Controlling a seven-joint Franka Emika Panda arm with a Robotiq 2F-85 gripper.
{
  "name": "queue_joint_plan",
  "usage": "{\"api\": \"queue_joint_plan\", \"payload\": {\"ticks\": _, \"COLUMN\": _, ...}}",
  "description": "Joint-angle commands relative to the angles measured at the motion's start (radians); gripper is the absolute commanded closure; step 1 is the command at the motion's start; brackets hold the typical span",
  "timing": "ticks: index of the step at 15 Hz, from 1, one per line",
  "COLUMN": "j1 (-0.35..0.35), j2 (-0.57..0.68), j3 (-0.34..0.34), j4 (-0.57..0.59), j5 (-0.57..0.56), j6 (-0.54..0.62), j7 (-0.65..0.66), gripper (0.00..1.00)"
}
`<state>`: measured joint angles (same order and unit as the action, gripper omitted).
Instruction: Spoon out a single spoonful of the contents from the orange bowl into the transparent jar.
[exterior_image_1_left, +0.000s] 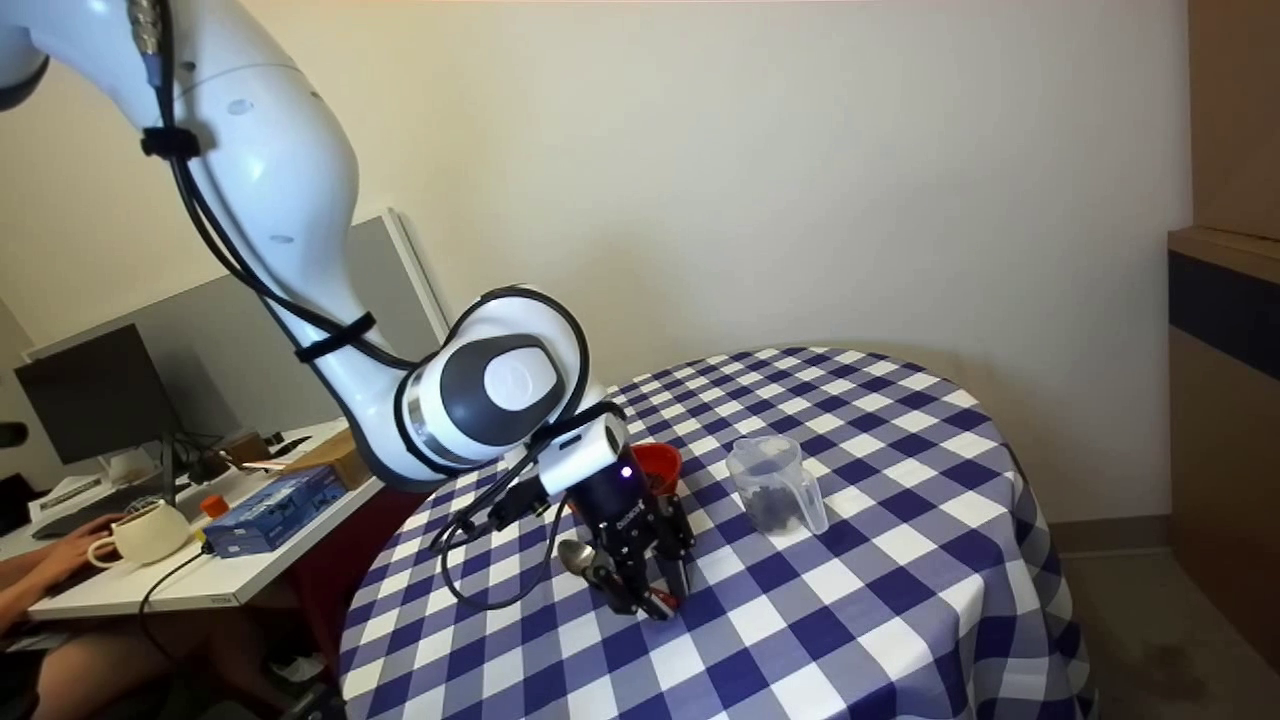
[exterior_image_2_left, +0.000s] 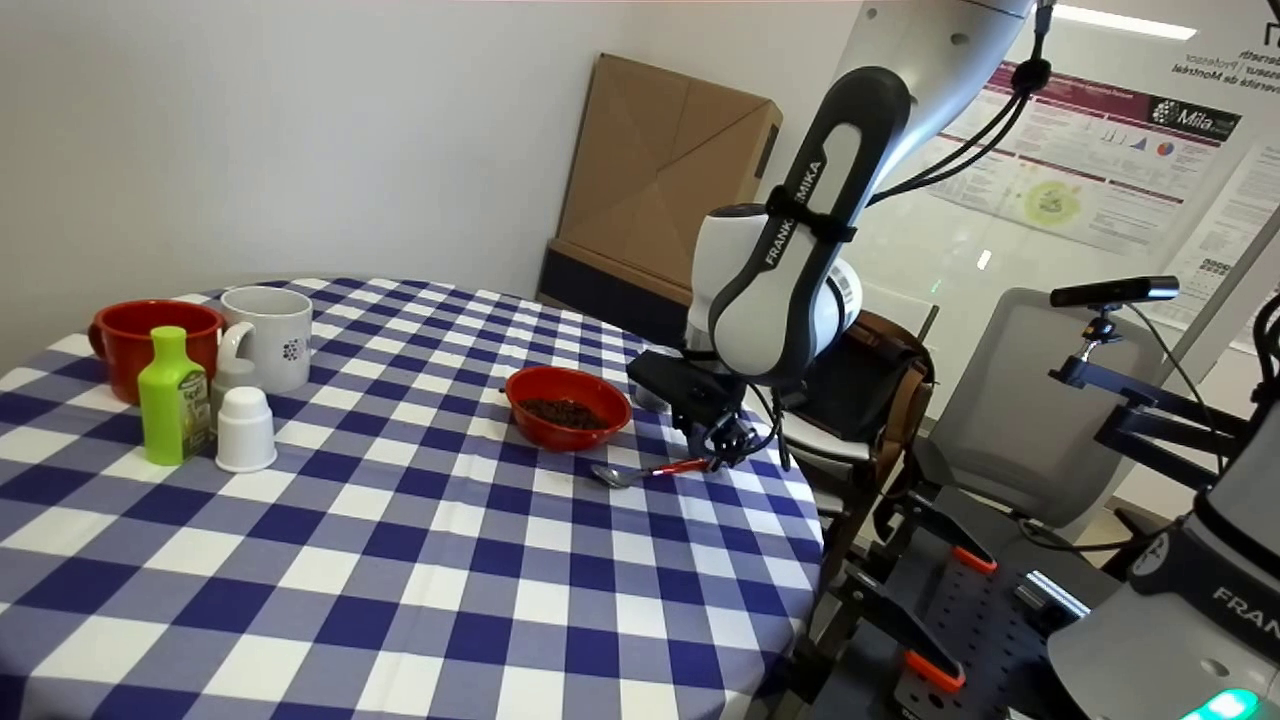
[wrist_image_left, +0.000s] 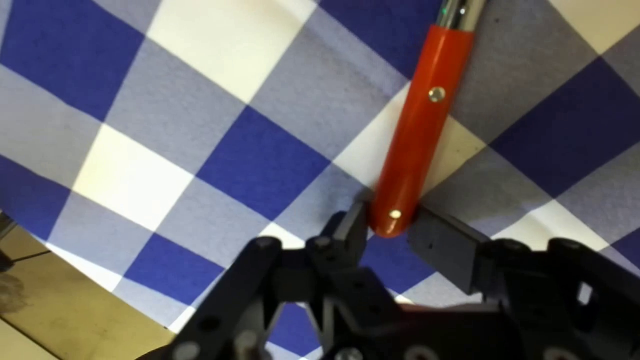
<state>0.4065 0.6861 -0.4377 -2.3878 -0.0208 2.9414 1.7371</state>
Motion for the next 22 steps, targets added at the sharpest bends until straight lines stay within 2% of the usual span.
{"api": "queue_joint_plan", "payload": {"ticks": 1, "j1": 0.044, "j2": 0.042, "j3": -0.021, "j4": -0.005, "j5": 0.029, "j6": 0.040, "j7": 0.043, "gripper": 0.36}}
{"api": "queue_joint_plan", "payload": {"ticks": 6, "j1": -0.018, "j2": 0.009, "j3": 0.027, "j4": -0.028, "j5": 0.089, "j6": 0.072, "j7": 0.071, "gripper": 0.01}}
{"api": "queue_joint_plan", "payload": {"ticks": 7, "j1": -0.034, "j2": 0.004, "j3": 0.038, "j4": -0.034, "j5": 0.114, "j6": 0.086, "j7": 0.071, "gripper": 0.00}}
{"api": "queue_joint_plan", "payload": {"ticks": 13, "j1": -0.145, "j2": -0.014, "j3": 0.144, "j4": -0.045, "j5": 0.243, "j6": 0.152, "j7": 0.043, "gripper": 0.00}}
{"api": "queue_joint_plan", "payload": {"ticks": 19, "j1": -0.283, "j2": -0.050, "j3": 0.299, "j4": -0.043, "j5": 0.303, "j6": 0.177, "j7": 0.003, "gripper": 0.00}}
{"api": "queue_joint_plan", "payload": {"ticks": 20, "j1": -0.317, "j2": -0.057, "j3": 0.336, "j4": -0.042, "j5": 0.310, "j6": 0.178, "j7": -0.008, "gripper": 0.25}}
{"api": "queue_joint_plan", "payload": {"ticks": 21, "j1": -0.345, "j2": -0.060, "j3": 0.366, "j4": -0.041, "j5": 0.315, "j6": 0.178, "j7": -0.017, "gripper": 0.27}}
{"api": "queue_joint_plan", "payload": {"ticks": 22, "j1": -0.375, "j2": -0.063, "j3": 0.396, "j4": -0.039, "j5": 0.319, "j6": 0.179, "j7": -0.030, "gripper": 0.34}}
